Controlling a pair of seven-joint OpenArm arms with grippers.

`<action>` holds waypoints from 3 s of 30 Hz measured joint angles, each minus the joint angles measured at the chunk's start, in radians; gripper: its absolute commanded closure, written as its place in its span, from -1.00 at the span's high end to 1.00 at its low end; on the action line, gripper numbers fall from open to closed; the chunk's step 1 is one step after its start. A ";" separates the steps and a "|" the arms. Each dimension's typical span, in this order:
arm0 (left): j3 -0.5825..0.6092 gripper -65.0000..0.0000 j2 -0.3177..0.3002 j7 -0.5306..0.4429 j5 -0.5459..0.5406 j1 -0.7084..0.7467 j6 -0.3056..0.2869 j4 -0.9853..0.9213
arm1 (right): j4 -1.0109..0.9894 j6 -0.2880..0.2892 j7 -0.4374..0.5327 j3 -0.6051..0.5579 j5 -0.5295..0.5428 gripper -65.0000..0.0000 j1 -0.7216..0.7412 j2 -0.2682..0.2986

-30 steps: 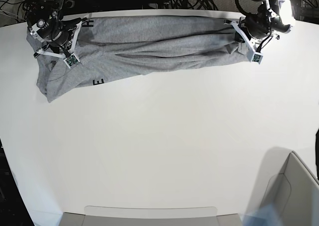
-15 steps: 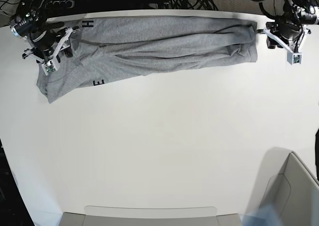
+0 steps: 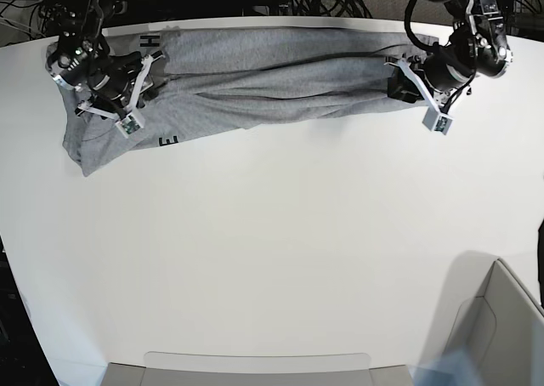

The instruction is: Fold the T-shirt properly

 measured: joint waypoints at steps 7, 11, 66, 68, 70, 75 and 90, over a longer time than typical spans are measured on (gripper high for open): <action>0.006 -0.54 0.003 -0.080 0.078 -0.171 -0.004 -0.274 | -0.206 0.000 0.219 -0.013 0.021 -0.23 0.082 0.003; -0.004 -0.54 0.003 -0.105 0.077 -0.245 -0.007 -0.349 | -0.240 0.000 0.253 -0.012 0.037 -0.23 0.086 0.015; 0.163 -0.18 -0.166 -0.285 0.014 -0.431 0.260 -0.579 | -0.273 -0.003 0.260 -0.019 0.050 -0.23 0.121 0.022; 0.163 -0.18 -0.167 -0.295 0.014 -0.433 0.260 -0.592 | -0.277 -0.003 0.264 -0.025 0.059 -0.23 0.119 0.031; 0.159 -0.18 -0.169 -0.323 0.008 -0.440 0.253 -0.637 | -0.277 -0.003 0.266 -0.023 0.058 -0.23 0.119 0.031; 0.153 -0.18 -0.169 -0.356 0.000 -0.444 0.253 -0.650 | -0.277 -0.003 0.272 -0.025 0.070 -0.23 0.114 0.044; 0.161 -0.18 -0.216 -0.407 0.021 -0.442 0.260 -0.700 | -0.278 -0.003 0.273 -0.025 0.069 -0.23 0.114 0.045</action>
